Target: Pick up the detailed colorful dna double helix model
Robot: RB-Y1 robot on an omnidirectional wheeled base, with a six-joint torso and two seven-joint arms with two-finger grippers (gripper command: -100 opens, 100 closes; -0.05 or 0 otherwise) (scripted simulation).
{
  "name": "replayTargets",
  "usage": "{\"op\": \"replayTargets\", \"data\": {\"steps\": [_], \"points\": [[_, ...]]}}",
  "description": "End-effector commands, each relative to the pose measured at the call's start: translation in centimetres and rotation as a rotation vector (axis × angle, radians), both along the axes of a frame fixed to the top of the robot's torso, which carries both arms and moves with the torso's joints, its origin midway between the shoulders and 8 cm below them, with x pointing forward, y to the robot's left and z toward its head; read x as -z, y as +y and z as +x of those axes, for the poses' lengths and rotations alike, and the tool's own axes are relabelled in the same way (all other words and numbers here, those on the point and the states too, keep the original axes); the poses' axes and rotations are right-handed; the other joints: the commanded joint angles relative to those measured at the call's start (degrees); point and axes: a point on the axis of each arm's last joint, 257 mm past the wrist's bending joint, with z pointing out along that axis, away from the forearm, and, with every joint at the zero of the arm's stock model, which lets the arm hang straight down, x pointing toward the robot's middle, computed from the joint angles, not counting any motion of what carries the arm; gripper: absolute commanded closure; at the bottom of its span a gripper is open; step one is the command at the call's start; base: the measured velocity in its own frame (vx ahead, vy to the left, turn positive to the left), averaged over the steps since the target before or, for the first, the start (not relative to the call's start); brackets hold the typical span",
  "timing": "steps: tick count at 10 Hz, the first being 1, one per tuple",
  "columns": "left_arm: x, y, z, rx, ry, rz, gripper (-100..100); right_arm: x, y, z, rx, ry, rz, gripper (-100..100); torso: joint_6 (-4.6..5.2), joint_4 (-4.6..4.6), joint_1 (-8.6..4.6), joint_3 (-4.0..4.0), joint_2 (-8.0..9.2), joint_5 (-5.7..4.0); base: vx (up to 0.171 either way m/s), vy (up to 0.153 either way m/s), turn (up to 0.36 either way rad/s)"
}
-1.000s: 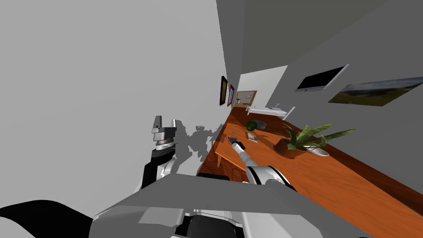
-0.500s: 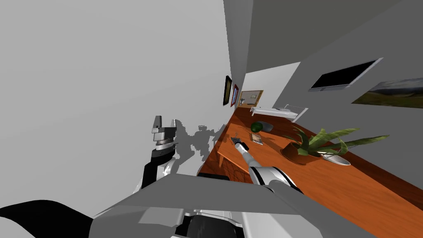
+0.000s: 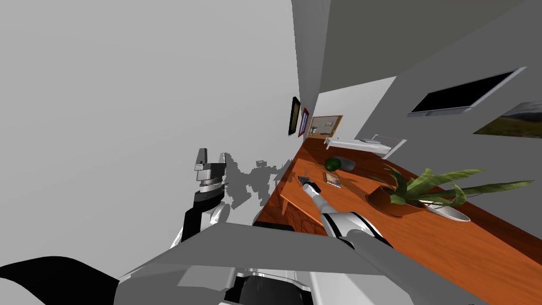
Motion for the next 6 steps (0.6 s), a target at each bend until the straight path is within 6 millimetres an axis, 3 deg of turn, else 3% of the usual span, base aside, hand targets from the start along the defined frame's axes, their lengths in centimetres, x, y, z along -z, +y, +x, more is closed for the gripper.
{"op": "replayTargets", "data": {"steps": [1, 5, 6], "points": [[0.0, 0.0, 0.0, 0.0, 0.0, 0.0, 0, 0.0, 0.0, 0.0, 0.0, 0.0, 0.0, 100, 0.0, 0.0, 0.0, 0.0, 0.0, 0.0, 0.0, 0.0, 0.0], [0.0, 0.0, 0.0, 0.0, 0.0, 0.0, 0, -0.02, -0.02, 0.01, 0.0, 0.0, 0.0, 100, -0.02, -0.02, -0.01, -0.02, -0.03, -0.01, 0.0, 0.0, 0.0], [0.0, 0.0, 0.0, 0.0, 0.0, 0.0, 0, -0.01, -0.02, 0.0, 0.0, 0.0, 0.0, 0, -0.02, -0.01, -0.01, -0.02, -0.03, -0.01, 0.0, 0.0, 0.0]]}}
